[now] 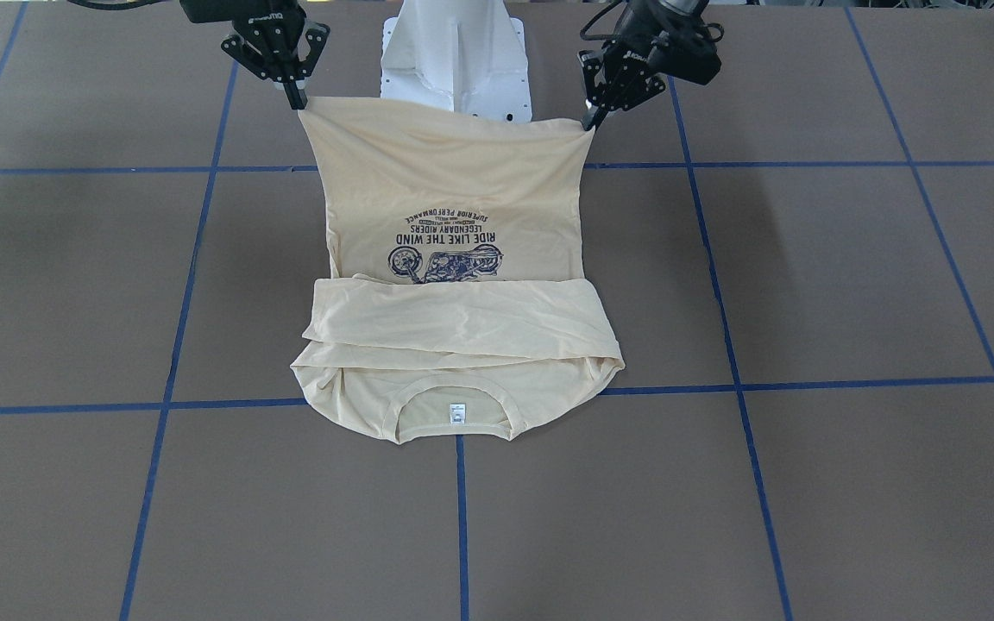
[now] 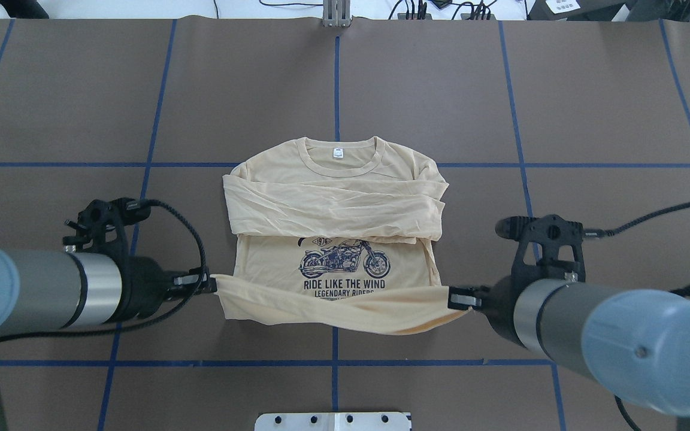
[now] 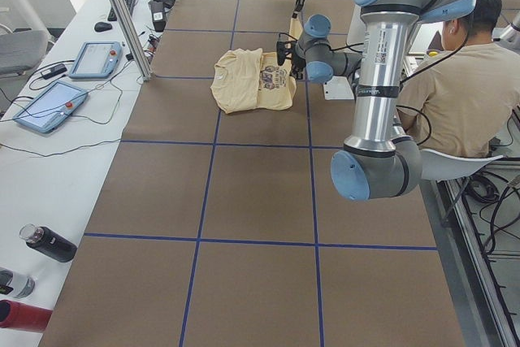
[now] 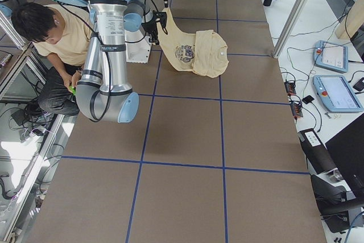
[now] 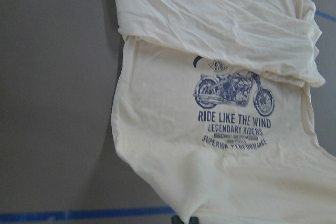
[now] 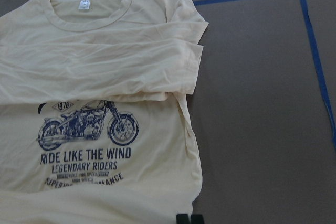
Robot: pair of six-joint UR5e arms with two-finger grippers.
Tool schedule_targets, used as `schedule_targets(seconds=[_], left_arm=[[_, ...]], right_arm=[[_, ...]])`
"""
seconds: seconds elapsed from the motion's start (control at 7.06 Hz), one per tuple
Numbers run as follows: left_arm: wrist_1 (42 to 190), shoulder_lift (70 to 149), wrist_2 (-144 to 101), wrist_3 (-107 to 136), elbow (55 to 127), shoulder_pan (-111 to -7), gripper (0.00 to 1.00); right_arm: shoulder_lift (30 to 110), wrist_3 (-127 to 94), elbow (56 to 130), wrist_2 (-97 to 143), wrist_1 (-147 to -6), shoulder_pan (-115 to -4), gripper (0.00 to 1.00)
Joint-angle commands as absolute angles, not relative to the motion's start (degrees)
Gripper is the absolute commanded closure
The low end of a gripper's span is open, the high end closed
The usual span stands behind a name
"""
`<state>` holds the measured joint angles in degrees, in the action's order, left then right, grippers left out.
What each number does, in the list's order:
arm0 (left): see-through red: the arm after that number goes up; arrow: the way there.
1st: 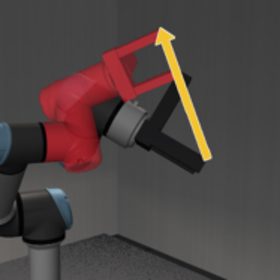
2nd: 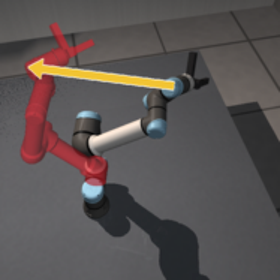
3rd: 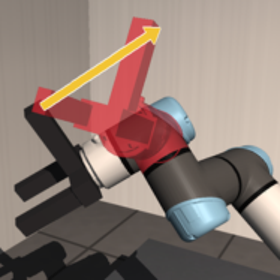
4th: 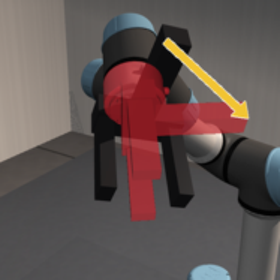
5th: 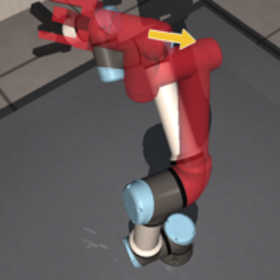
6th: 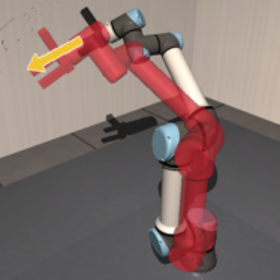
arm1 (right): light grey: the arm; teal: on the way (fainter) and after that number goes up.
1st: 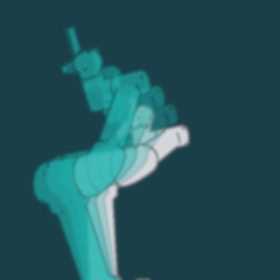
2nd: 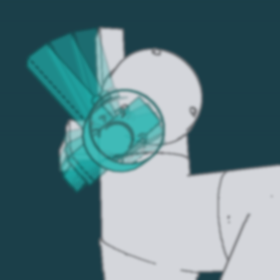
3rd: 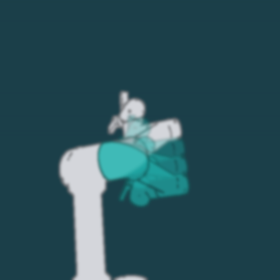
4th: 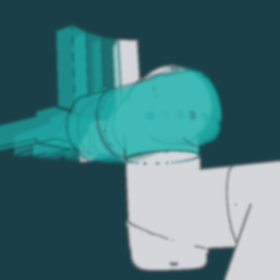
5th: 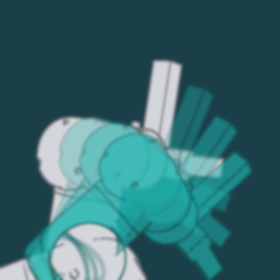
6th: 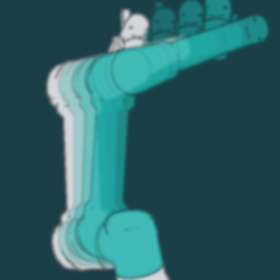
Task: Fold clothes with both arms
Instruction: 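Lift the hem with both grippers and fold it toward the collar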
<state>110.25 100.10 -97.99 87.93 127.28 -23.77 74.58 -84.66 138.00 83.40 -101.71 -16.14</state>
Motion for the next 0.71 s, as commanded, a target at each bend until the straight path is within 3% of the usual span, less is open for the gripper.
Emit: schedule_targets(seconds=[0.0,0.28,0.57], left_arm=[[110.21,108.34,-97.82,87.80,118.50,-30.56,1.00],[110.21,109.60,-95.81,85.53,117.95,-33.65,1.00],[110.21,113.00,-93.01,85.43,112.10,-35.07,1.00]], right_arm=[[67.95,-80.36,130.00,83.32,-101.51,-25.02,1.00],[65.41,-77.01,126.59,83.58,-101.43,-31.18,1.00],[62.67,-76.82,116.69,83.58,-94.10,-33.65,1.00]])
